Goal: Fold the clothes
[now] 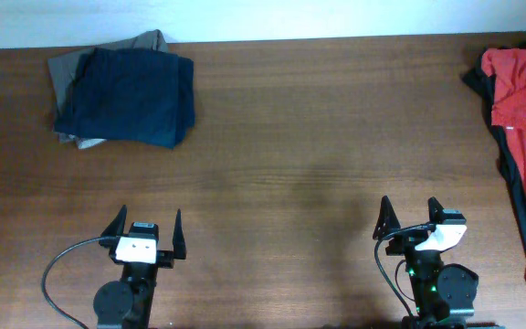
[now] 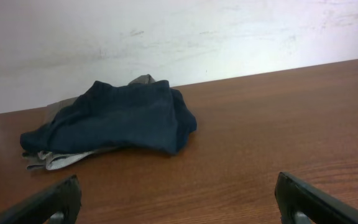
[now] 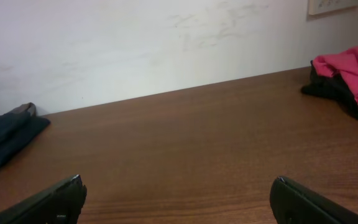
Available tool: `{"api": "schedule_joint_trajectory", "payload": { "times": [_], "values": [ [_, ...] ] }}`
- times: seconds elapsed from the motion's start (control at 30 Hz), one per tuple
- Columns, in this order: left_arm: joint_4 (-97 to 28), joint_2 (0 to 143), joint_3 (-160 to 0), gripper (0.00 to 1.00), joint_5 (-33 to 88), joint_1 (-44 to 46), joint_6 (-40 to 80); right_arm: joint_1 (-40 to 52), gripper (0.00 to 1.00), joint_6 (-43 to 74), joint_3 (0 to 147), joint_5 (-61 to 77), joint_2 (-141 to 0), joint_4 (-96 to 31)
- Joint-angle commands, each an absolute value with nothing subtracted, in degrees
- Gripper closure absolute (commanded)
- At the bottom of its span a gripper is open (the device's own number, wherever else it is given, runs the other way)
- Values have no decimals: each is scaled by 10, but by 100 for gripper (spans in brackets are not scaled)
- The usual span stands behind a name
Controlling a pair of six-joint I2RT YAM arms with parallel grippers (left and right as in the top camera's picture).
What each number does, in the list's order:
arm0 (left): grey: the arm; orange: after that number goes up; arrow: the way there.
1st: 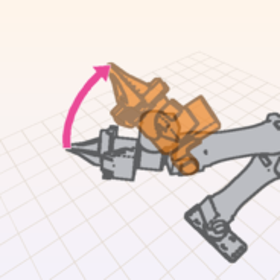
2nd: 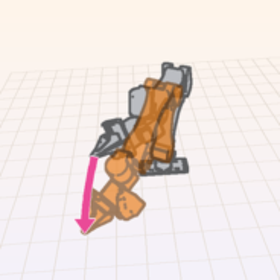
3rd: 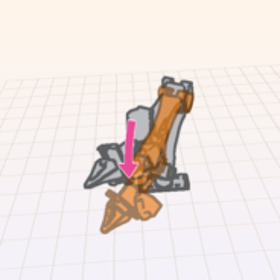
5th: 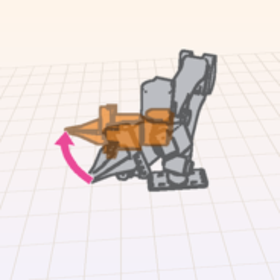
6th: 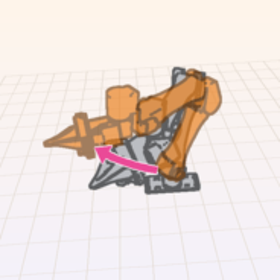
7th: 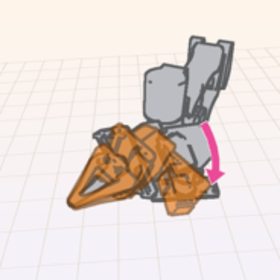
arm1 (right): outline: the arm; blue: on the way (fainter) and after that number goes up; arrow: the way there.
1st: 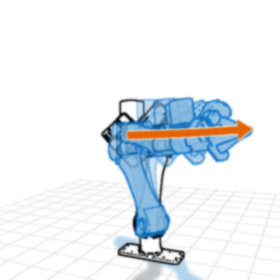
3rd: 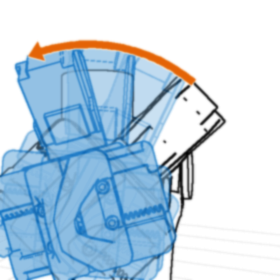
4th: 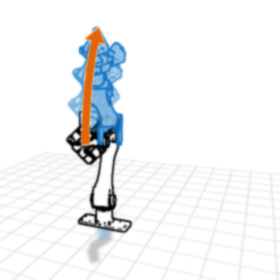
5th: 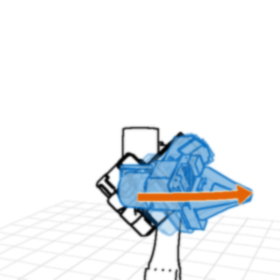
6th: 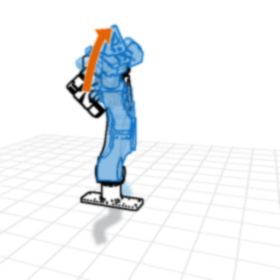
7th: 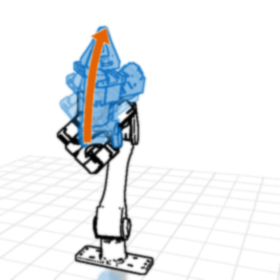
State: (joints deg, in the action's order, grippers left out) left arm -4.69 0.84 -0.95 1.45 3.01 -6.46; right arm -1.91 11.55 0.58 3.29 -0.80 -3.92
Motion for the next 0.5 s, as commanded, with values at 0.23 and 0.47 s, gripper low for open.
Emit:
{"api": "schedule_joint_trajectory", "payload": {
  "times": [0.23, 0.47],
  "values": [
    [-47, 3, -5, 1, 11, 33, -74, -23, 1, 111, 3, 28, -3, -43],
    [-47, 3, -5, 1, 11, 33, -74, -23, 1, 117, 3, 34, -3, -41]
  ]
}}
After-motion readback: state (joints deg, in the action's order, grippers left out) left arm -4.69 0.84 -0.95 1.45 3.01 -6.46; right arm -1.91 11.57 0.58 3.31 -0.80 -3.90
